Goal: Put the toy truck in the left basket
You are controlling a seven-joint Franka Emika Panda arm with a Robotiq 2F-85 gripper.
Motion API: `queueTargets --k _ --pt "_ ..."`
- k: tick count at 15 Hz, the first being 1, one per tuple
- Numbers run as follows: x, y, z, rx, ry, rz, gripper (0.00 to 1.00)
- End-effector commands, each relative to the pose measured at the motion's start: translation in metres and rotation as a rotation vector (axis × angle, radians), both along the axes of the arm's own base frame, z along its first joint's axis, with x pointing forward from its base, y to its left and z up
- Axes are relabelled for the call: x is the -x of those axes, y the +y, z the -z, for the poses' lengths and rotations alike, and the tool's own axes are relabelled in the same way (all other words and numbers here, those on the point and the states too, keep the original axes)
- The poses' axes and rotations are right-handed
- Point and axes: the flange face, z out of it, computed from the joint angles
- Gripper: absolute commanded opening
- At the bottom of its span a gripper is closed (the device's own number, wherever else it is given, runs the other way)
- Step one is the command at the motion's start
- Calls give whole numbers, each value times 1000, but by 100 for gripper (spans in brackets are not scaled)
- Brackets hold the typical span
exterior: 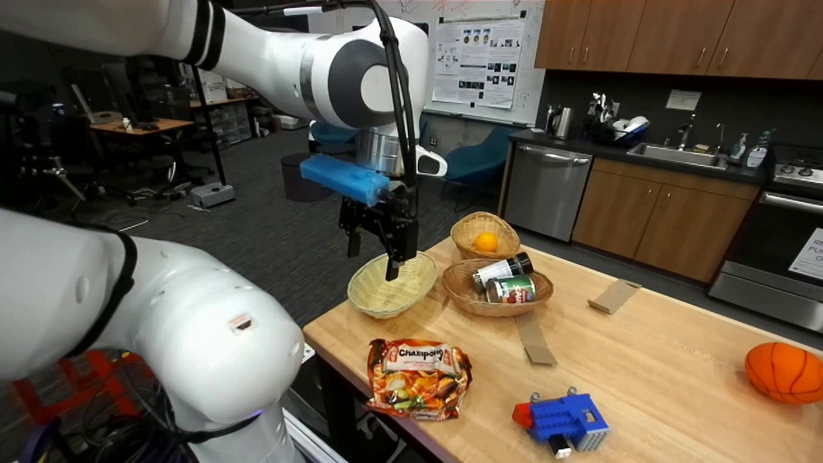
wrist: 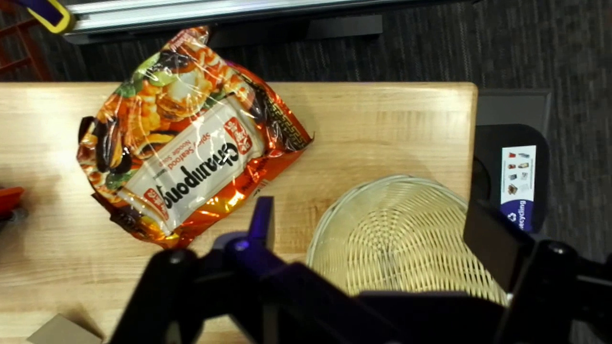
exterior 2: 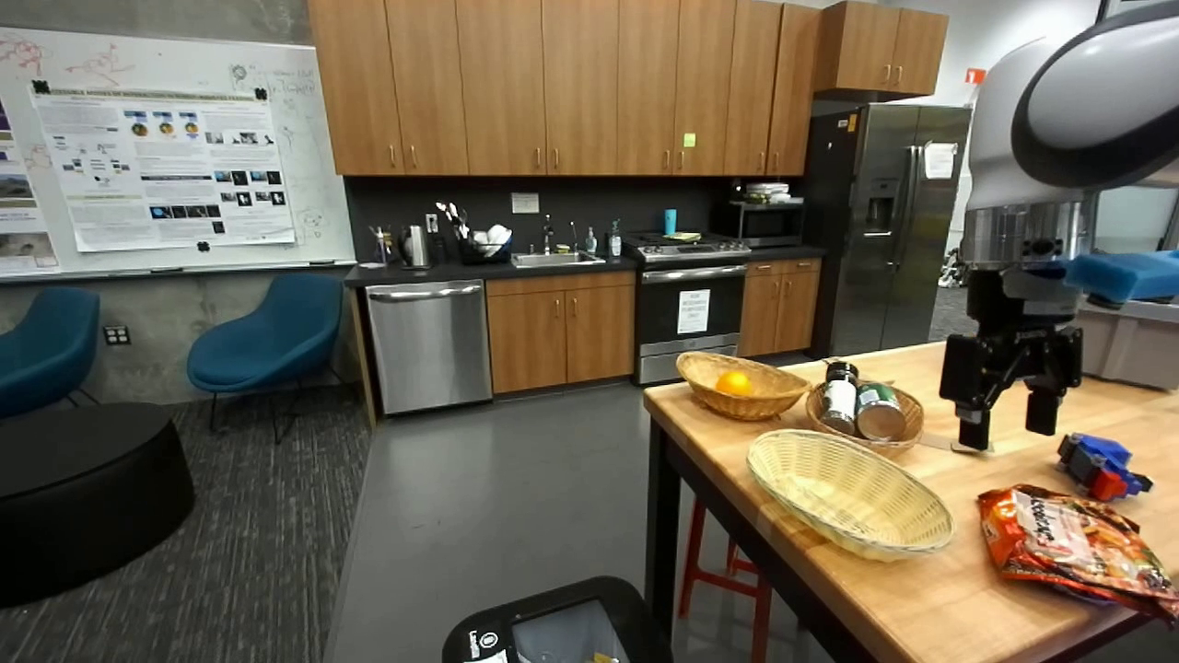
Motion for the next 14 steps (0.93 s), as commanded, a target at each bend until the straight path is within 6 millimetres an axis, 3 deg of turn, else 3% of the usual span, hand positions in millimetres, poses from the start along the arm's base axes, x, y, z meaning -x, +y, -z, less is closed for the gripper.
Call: queueTargets --k 1,6,9,12,14 --pt "11 -32 -8 -29 -19 98 100" --pt "28 -103 6 -7 -2 185 100" --pt "42 -135 18 5 37 247 100" --pt "46 -149 35 1 83 309 100" --pt "33 -146 46 -8 101 320 100"
